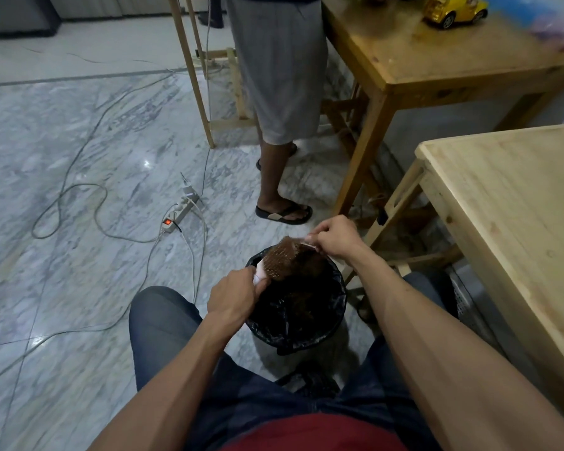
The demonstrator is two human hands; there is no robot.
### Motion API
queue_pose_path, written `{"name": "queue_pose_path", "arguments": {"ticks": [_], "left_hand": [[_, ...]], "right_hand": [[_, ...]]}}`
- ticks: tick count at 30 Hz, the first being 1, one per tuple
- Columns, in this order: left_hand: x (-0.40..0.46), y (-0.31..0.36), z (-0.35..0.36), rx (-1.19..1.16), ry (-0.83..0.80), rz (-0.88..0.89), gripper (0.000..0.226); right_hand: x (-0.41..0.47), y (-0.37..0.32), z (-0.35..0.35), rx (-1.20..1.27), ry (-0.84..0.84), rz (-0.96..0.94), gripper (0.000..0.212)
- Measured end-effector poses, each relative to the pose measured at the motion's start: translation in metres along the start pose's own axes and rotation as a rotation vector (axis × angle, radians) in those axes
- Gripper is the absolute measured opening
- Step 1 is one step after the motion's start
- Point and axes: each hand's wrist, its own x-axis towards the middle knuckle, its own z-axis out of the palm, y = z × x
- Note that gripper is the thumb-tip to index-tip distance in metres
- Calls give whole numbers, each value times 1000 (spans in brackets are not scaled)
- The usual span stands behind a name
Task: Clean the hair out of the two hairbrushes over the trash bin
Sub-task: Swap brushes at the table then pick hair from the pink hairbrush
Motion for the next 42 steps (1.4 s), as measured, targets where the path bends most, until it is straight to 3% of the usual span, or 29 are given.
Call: {"name": "queue_pose_path", "arguments": {"ticks": [6,12,14,17,20,24,27,32,35,39,42], "left_hand": [[5,-15,-6,-18,3,-35,36],[6,4,-6,8,25,47,37],[7,7,-6,15,23,59,34],[6,4,-5,8,27,50,41],[8,-8,-5,-34,15,-18,42],[10,-18,-3,-74,2,-70,43],[10,-14,-2,-68,15,-54,43],[12,0,-3,-19,18,-5,39],[14,8,-3,-7,9,20,35],[17,2,-4,-55,22,-2,33],[19,-18,-8,-32,23,-49,37]], "right_hand": [[-1,1,-28,95,-54,28,16],[-7,2,-11,92,-338,24,69],[-9,6,-2,124,-357,18,59],[-5,9,2,161,-185,-4,25],[-4,9,-5,214,-102,26,10],[-3,12,-20,300,-58,94,11],[-5,11,-28,274,-139,106,12],[-10,1,-29,301,-357,74,36],[-9,-1,-16,107,-307,32,68],[-5,5,-10,22,-201,-59,23],[-7,5,-27,41,-166,-38,16]]}}
